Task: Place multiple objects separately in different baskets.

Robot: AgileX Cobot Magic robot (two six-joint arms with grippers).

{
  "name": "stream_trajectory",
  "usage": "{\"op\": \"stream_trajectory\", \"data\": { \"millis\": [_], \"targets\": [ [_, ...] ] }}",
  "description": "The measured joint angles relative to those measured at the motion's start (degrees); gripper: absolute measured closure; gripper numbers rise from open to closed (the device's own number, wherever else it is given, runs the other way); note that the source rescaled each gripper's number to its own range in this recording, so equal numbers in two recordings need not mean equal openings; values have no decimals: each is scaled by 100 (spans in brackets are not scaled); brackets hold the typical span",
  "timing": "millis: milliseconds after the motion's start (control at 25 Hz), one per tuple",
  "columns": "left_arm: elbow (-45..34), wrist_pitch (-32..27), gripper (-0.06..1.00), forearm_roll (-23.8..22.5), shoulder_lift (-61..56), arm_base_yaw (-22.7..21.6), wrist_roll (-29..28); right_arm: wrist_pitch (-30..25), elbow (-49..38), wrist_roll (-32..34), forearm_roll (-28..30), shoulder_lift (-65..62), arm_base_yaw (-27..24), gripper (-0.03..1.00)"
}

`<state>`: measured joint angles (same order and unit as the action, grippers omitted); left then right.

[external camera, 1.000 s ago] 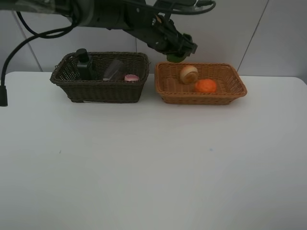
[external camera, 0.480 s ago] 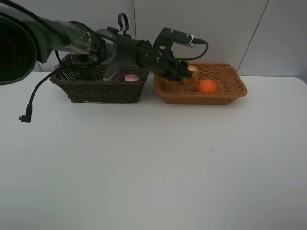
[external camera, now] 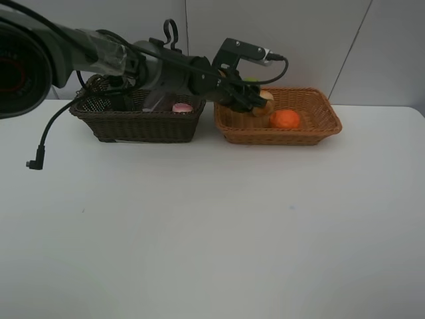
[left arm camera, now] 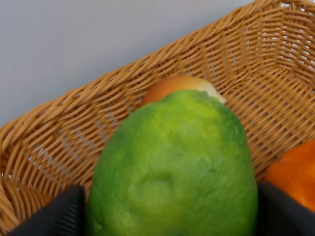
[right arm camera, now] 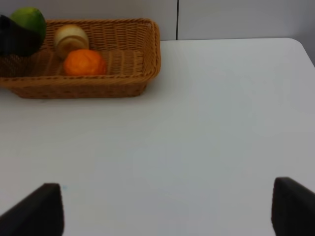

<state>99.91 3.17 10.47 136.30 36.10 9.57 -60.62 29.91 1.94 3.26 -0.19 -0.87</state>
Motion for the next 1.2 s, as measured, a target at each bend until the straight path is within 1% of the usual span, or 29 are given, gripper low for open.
{"op": "stream_trajectory", "data": {
  "millis": [40,80,120,240,320,480,640,720,800,920,1040,1200],
  "targets": [
    [0,0,6,0,0,0,0,0,0,0,0,0,0,9],
    [0,0,1,0,0,0,0,0,0,0,0,0,0,9],
    [0,0,-3,5,0,0,0,0,0,0,0,0,0,9],
    [0,0,-5,11,0,0,0,0,0,0,0,0,0,9],
    [0,-141,-6,16,-52,0,0,0,0,0,0,0,0,9],
    [0,-895,-6,11,-438,-29,0,0,0,0,0,0,0,9],
    [0,-2135,-6,-3,-1185,-236,-13,0,0,0,0,0,0,9],
    [-143,-2707,-6,-68,-1597,-463,-178,0,0,0,0,0,0,9],
    [-544,-3081,-6,-156,-2106,-747,-531,0,0,0,0,0,0,9],
    [-1390,-3403,-6,-330,-2903,-1294,-906,0,0,0,0,0,0,9],
    [-2342,-3639,-6,-441,-3872,-1914,-988,0,0,0,0,0,0,9],
    [-3463,-4095,-6,-459,-5427,-2648,-823,0,0,0,0,0,0,9]
  ]
}}
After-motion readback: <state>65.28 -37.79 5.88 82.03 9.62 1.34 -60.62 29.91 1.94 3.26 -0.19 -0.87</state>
